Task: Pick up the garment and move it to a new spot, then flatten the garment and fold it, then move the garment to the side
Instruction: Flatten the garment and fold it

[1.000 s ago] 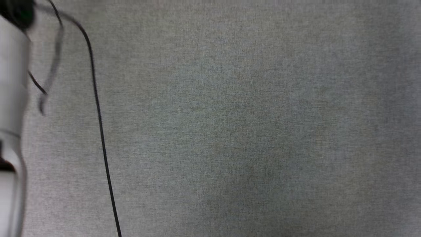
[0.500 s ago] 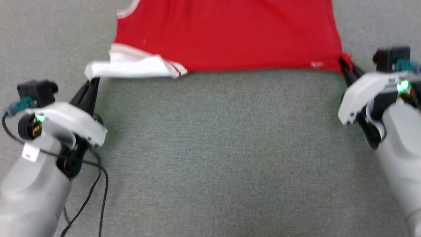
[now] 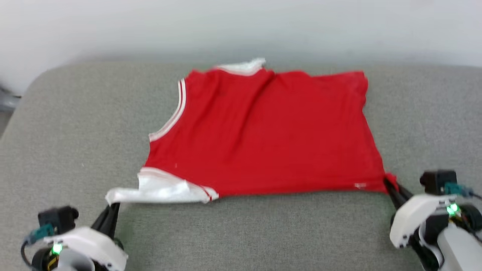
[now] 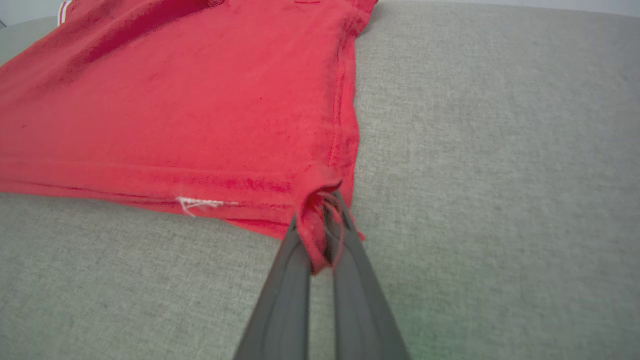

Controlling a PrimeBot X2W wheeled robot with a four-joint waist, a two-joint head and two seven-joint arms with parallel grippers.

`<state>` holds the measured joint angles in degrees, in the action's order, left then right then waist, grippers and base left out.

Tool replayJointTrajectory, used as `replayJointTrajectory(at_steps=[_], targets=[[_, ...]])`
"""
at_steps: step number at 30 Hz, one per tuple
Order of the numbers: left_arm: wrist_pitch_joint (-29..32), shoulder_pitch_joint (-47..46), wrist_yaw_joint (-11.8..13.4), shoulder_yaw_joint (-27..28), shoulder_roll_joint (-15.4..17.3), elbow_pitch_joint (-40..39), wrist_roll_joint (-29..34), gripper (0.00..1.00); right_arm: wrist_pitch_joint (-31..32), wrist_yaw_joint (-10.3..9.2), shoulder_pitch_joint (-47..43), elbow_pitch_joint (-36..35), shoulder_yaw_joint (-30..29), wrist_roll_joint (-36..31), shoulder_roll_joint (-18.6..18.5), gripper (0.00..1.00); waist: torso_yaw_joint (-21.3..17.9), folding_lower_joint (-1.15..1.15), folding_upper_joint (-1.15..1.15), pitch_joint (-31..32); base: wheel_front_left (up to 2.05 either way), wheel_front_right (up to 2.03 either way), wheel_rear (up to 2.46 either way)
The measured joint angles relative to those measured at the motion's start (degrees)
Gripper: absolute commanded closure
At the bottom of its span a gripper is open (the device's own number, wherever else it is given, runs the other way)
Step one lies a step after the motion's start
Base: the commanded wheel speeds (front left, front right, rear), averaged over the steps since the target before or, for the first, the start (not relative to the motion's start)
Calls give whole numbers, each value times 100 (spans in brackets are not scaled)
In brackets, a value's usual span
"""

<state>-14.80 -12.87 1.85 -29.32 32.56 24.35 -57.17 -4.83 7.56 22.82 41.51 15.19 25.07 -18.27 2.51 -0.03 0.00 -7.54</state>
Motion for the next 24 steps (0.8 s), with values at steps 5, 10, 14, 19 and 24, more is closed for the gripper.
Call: replayJointTrajectory(at_steps=[5, 10, 14, 19, 24], targets=[[89, 929, 431, 45, 178, -715, -212, 100, 279, 0, -1029, -799, -319, -45, -3, 100, 39, 0, 0, 391, 0, 0, 0], [186, 1816, 842, 144, 318, -1376, -490, 100, 655, 0, -2039, -1747, -777, -246, 108, 100, 65, 0, 0, 644, 0, 0, 0], [433, 2308, 1082, 126, 534, -1863, -622, 100, 1009, 0, -2828, -2488, -1229, -371, 352, 100, 110, 1, 0, 752, 0, 0, 0], [664, 2731, 1410, 187, 880, -2471, -722, 100, 1513, 0, -3566, -3418, -1590, -583, 611, 100, 160, 2, 0, 792, 0, 0, 0], [683, 2626, 1536, 249, 1069, -3000, -547, 100, 2070, -1, -3769, -4202, -1830, -712, 790, 100, 191, 2, 0, 708, 0, 0, 0]])
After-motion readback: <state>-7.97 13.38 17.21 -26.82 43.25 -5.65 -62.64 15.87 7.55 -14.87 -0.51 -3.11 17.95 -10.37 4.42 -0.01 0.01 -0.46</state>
